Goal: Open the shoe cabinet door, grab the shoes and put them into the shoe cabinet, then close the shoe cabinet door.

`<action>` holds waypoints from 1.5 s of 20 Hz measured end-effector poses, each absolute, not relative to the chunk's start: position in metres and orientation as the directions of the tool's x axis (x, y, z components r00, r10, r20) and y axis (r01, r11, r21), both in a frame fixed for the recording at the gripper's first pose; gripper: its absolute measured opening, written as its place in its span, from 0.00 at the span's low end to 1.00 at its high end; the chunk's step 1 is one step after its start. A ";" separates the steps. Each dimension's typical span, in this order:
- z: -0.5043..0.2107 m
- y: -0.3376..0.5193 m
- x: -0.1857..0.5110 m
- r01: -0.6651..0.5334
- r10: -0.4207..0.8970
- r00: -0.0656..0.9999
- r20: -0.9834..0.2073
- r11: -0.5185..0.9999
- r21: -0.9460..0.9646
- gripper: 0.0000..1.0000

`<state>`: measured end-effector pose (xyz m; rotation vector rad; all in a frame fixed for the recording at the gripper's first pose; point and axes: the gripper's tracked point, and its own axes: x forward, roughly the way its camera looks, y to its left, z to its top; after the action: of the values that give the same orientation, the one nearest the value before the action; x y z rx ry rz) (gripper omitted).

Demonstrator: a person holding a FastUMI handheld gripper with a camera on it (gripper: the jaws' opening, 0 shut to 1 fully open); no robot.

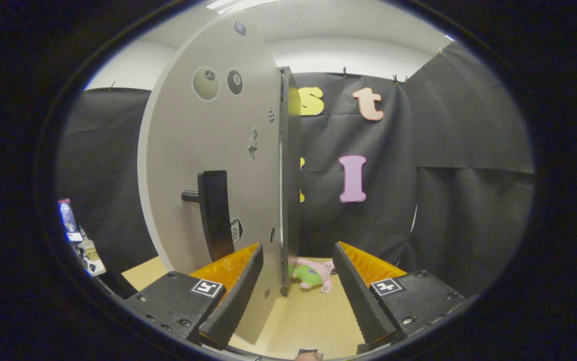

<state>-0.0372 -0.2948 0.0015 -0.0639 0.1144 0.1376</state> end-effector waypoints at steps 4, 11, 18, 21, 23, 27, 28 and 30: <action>0.004 -0.291 -0.038 -0.094 0.090 0.995 -0.052 0.993 -0.069 0.93; -0.015 -0.218 -0.031 -0.162 0.154 0.982 -0.106 0.984 -0.071 0.93; -0.042 -0.152 0.012 -0.186 0.180 0.973 -0.148 0.982 -0.032 0.93; -0.048 -0.125 0.026 -0.224 0.227 0.962 -0.152 0.974 0.035 0.93; -0.053 -0.113 0.034 -0.242 0.244 0.956 -0.165 0.970 0.035 0.94; -0.054 -0.105 0.035 -0.236 0.234 0.957 -0.172 0.972 0.005 0.95; -0.054 -0.107 0.034 -0.228 0.225 0.960 -0.167 0.974 0.002 0.95; -0.054 -0.109 0.029 -0.215 0.214 0.964 -0.157 0.977 0.010 0.95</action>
<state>0.0290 -0.1090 -0.0538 -0.0068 0.1586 0.2172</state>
